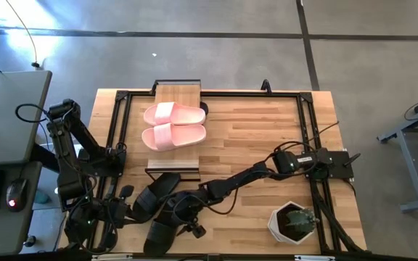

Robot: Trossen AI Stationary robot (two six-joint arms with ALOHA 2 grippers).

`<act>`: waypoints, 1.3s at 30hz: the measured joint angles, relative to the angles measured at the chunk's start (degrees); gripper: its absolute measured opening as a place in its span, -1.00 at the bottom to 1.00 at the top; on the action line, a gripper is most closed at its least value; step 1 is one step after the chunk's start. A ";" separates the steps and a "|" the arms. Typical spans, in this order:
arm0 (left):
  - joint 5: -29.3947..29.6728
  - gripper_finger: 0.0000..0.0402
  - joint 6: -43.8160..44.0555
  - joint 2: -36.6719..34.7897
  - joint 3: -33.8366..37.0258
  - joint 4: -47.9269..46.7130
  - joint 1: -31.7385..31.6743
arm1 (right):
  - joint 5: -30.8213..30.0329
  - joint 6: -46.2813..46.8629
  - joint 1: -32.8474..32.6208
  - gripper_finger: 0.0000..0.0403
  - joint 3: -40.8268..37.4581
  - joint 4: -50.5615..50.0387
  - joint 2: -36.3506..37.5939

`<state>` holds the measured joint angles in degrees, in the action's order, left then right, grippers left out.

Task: Pick and place slides into the shelf
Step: Put the black slide under the shelf

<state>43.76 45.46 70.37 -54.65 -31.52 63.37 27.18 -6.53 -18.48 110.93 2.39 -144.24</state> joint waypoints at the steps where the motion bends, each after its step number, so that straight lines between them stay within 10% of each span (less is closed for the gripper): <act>1: 0.11 -1.00 -0.01 0.00 0.00 0.02 0.00 | 0.00 -0.24 -0.08 -0.26 0.00 -0.02 0.00; 10: 0.66 -1.00 0.01 0.00 0.00 -0.01 0.00 | 0.02 -1.44 -1.75 -0.34 0.00 1.17 -0.13; 22: 0.88 -1.00 0.01 0.00 0.00 -0.12 0.00 | -0.15 4.12 -2.11 -0.97 -0.02 7.45 -3.34; 39: 0.88 -1.00 0.01 0.00 0.00 -0.11 0.00 | -0.53 3.21 -1.79 -1.00 -0.04 4.49 -0.44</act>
<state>44.64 45.47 70.37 -54.65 -31.63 63.37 26.65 -3.32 -20.27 110.89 6.88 -144.69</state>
